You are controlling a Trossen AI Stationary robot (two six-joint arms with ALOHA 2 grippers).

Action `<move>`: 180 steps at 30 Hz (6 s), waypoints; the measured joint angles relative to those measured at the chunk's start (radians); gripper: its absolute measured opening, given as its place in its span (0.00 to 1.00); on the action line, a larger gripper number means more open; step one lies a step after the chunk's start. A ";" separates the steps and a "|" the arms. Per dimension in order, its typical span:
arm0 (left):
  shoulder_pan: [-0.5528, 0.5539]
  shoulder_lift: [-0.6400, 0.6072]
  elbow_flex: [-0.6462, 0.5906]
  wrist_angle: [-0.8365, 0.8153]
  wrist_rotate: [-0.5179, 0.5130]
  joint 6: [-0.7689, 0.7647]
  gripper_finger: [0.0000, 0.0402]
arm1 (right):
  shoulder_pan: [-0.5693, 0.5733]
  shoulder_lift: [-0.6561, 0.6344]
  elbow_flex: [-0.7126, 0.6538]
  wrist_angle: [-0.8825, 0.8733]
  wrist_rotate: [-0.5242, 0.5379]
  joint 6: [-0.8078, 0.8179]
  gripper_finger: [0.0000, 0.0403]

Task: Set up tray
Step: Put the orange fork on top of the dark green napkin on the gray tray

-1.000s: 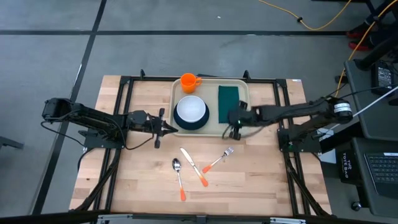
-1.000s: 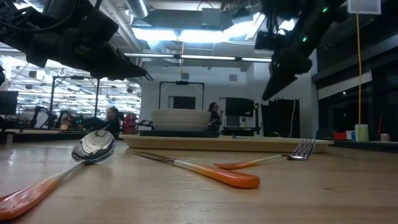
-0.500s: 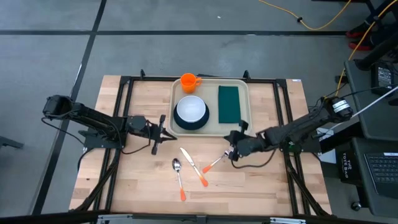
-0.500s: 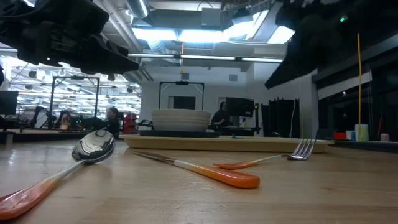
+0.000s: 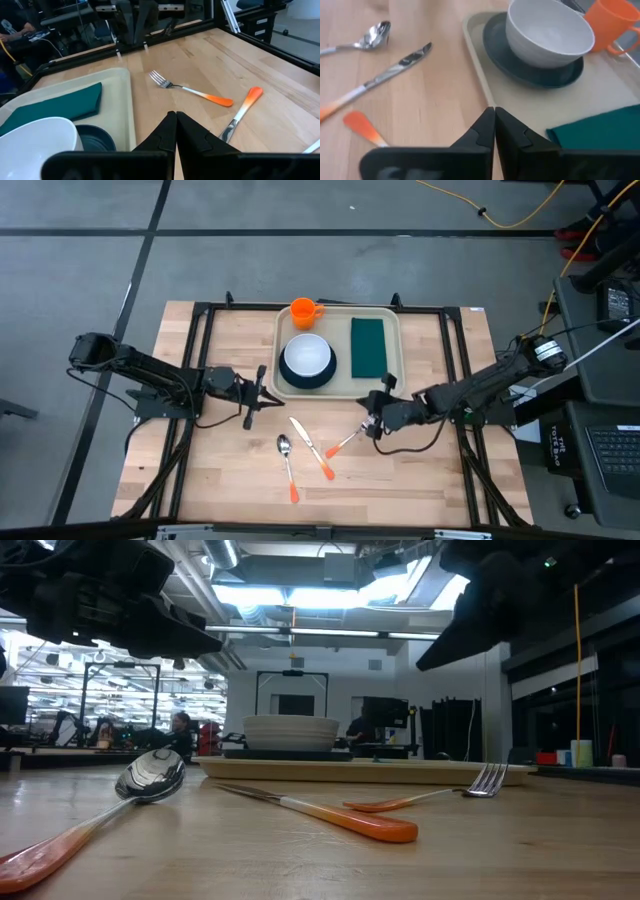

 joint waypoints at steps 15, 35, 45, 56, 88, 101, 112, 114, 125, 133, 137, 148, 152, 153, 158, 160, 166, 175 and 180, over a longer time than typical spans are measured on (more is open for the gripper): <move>0.000 0.000 0.000 0.000 0.000 0.000 0.01 | 0.012 0.075 0.129 -0.015 -0.099 0.096 0.01; 0.000 0.000 0.000 -0.054 -0.006 -0.001 0.01 | 0.081 0.654 1.061 -0.935 -0.179 1.049 0.01; 0.000 0.000 0.000 -0.061 -0.008 0.000 0.01 | 0.077 0.753 1.200 -1.152 -0.353 1.499 0.02; 0.000 0.000 0.000 -0.076 -0.029 0.000 0.01 | 0.073 0.762 1.164 -1.172 -0.357 1.753 0.08; 0.000 0.000 0.000 -0.075 -0.031 0.034 0.01 | 0.004 0.762 0.831 -0.880 -0.425 2.086 0.42; 0.000 0.000 0.000 -0.075 -0.031 0.034 0.01 | -0.030 0.758 0.783 -0.873 -0.477 2.054 0.42; 0.000 0.000 0.000 -0.075 -0.030 0.034 0.01 | -0.033 0.759 0.781 -0.917 -0.530 1.914 0.42; 0.000 0.000 0.000 -0.075 -0.030 0.034 0.01 | -0.033 0.759 0.781 -0.918 -0.531 1.882 0.42; 0.000 0.000 0.000 -0.075 -0.030 0.034 0.01 | -0.033 0.760 0.781 -0.925 -0.531 1.817 0.41; 0.000 0.000 0.000 -0.075 -0.030 0.034 0.01 | -0.032 0.761 0.781 -0.934 -0.526 1.811 0.27; 0.000 0.000 0.000 -0.075 -0.030 0.034 0.01 | -0.032 0.761 0.781 -0.947 -0.526 1.787 0.20; 0.000 0.000 0.000 -0.075 -0.030 0.034 0.01 | -0.032 0.763 0.779 -0.991 -0.527 1.683 0.11; 0.000 0.000 0.000 -0.075 -0.030 0.034 0.01 | -0.032 0.763 0.779 -0.991 -0.526 1.612 0.12; 0.000 0.000 0.000 -0.075 -0.030 0.034 0.01 | -0.032 0.763 0.779 -0.991 -0.526 1.605 0.12; 0.000 0.000 0.000 -0.076 -0.030 0.034 0.00 | -0.032 0.763 0.779 -0.992 -0.526 1.568 0.14; 0.000 0.000 0.000 -0.076 -0.030 0.034 0.00 | -0.032 0.763 0.779 -0.991 -0.526 1.557 0.15; 0.000 0.000 0.000 -0.076 -0.030 0.034 0.01 | -0.032 0.763 0.779 -0.985 -0.526 1.555 0.22; 0.000 0.000 0.000 -0.076 -0.030 0.034 0.01 | -0.027 0.761 0.779 -0.951 -0.520 1.610 0.27; 0.000 0.000 0.000 -0.076 -0.030 0.034 0.01 | -0.026 0.761 0.779 -0.945 -0.526 1.612 0.27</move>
